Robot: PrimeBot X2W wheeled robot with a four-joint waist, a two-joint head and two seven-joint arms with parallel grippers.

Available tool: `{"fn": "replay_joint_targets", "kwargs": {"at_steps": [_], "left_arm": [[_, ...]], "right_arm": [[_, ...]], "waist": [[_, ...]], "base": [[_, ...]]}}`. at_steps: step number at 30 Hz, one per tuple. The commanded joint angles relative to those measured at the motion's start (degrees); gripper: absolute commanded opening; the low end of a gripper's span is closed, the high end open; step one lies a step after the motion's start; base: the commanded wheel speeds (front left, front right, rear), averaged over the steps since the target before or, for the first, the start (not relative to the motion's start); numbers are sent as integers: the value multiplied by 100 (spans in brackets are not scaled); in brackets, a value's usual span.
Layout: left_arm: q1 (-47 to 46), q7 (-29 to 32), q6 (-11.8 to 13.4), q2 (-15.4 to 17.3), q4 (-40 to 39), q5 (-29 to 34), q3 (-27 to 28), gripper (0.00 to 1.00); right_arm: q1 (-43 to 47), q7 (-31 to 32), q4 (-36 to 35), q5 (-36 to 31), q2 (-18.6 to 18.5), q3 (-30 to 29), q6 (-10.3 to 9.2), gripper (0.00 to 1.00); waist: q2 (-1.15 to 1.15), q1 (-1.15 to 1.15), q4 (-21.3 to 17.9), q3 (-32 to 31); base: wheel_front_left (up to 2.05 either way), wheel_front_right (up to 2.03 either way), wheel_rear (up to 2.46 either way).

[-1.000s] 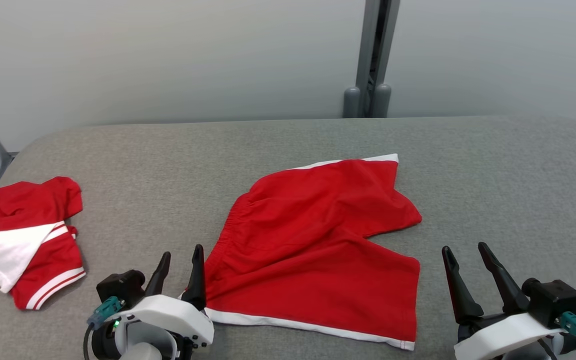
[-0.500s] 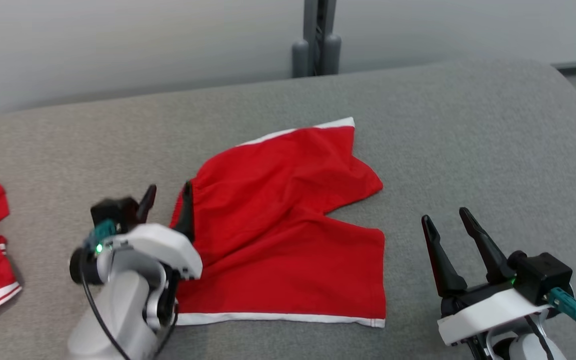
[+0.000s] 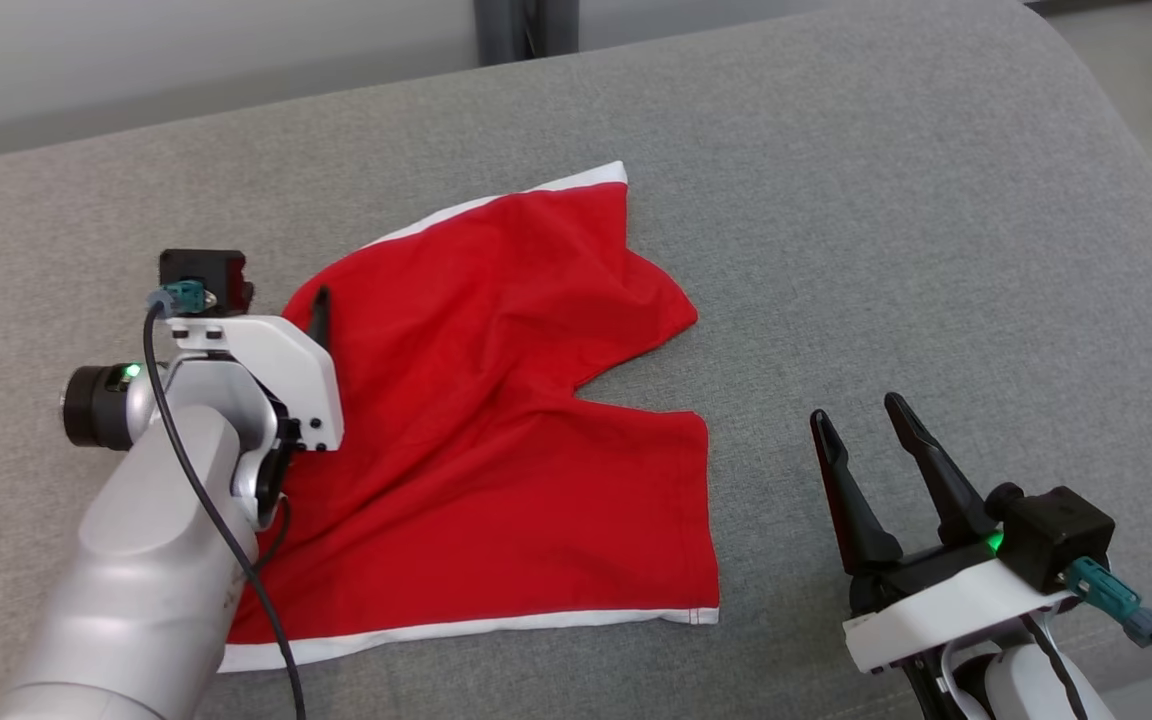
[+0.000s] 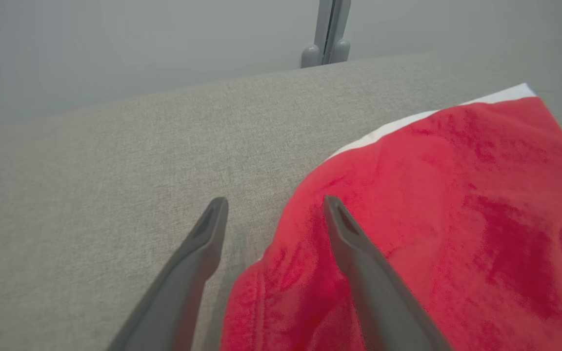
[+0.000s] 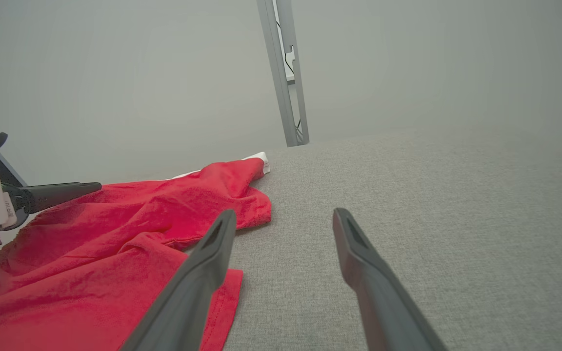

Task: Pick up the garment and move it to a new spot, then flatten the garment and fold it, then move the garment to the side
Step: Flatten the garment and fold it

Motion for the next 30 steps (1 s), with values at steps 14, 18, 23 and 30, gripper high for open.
{"fn": "replay_joint_targets", "kwargs": {"at_steps": [14,18,23,30], "left_arm": [[-854,-150,-162,156,1127,-24,-25,0],[-1044,-606,12,242,1286,-82,117,0],[-1158,-807,111,308,1538,-146,192,0],[-1088,-1186,3,259,1665,-172,177,100]], "right_arm": [[-248,-213,183,134,8,93,-1,100],[-292,-266,246,190,9,124,-1,100],[-337,-299,296,260,8,186,-1,100],[-354,-321,364,305,7,232,-1,100]], "waist": [[0,0,-281,260],[0,0,-282,243],[0,0,-277,239],[0,0,-153,143]], "base": [[0,0,0],[0,0,0],[0,0,0],[0,0,0]]}}
